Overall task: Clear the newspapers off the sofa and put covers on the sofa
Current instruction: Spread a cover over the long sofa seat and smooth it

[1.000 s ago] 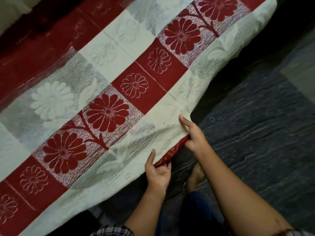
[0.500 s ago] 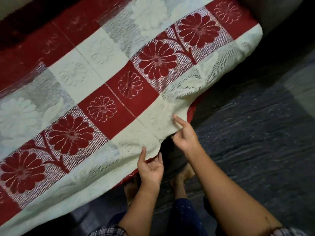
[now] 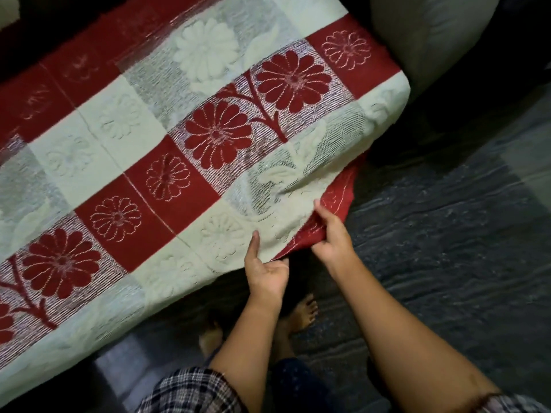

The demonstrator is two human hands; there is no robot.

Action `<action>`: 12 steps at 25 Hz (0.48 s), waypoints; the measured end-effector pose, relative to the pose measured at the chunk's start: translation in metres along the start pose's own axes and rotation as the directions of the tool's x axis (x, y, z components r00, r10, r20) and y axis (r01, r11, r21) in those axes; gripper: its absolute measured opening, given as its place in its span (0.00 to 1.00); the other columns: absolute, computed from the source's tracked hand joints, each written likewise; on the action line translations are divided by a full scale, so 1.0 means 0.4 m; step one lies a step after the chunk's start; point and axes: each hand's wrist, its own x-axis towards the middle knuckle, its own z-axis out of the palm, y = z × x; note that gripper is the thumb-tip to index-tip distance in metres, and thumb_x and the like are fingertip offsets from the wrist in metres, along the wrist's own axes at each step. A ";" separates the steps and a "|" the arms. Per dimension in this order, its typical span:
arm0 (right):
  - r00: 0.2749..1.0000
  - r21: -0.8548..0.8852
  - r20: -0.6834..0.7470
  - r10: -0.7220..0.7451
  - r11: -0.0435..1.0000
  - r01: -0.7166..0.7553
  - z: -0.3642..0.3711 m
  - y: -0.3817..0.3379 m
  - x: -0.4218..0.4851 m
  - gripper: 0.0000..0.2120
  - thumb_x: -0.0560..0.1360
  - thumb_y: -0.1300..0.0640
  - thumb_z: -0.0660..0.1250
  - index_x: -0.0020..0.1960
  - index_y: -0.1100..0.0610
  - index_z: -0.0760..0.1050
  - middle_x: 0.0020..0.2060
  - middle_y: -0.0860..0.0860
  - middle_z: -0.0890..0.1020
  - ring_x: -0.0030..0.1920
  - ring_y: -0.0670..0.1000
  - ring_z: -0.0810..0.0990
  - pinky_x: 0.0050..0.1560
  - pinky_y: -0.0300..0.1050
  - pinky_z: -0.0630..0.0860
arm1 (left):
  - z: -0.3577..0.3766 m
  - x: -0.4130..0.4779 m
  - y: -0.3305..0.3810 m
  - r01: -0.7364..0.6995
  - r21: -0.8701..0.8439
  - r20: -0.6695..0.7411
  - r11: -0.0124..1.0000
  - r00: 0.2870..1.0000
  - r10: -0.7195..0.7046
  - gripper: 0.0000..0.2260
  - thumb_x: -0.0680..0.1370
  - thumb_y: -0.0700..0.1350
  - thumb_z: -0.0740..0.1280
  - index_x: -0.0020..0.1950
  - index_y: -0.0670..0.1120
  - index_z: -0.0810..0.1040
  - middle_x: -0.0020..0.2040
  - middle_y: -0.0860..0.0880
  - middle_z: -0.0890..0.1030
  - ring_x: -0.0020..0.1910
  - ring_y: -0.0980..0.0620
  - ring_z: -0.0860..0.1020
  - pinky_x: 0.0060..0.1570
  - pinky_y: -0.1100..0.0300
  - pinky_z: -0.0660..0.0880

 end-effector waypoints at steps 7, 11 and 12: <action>0.995 -0.126 -0.094 0.024 0.991 -0.036 -0.098 -0.119 0.020 0.22 0.68 0.69 0.69 0.61 0.63 0.75 0.55 0.60 0.81 0.46 0.56 0.81 0.52 0.51 0.78 | 0.121 0.047 -0.173 0.087 0.058 0.085 0.995 0.992 -0.092 0.23 0.71 0.46 0.69 0.64 0.40 0.74 0.62 0.39 0.77 0.62 0.42 0.75 0.67 0.46 0.66; 1.000 -0.004 0.001 0.023 1.000 -0.023 -0.067 -0.231 0.045 0.19 0.71 0.64 0.67 0.62 0.63 0.74 0.56 0.61 0.79 0.53 0.58 0.80 0.62 0.55 0.73 | 0.137 0.090 -0.201 0.091 0.049 0.026 0.995 0.995 -0.092 0.26 0.69 0.44 0.71 0.66 0.42 0.73 0.62 0.40 0.77 0.62 0.42 0.75 0.67 0.46 0.67; 0.999 -0.002 0.024 0.024 1.000 -0.024 -0.050 -0.265 0.056 0.16 0.72 0.61 0.68 0.60 0.62 0.76 0.55 0.60 0.80 0.53 0.58 0.80 0.62 0.55 0.72 | 0.146 0.097 -0.205 0.084 0.051 0.006 0.995 0.996 -0.084 0.26 0.68 0.43 0.71 0.66 0.41 0.74 0.62 0.40 0.78 0.62 0.42 0.76 0.66 0.47 0.68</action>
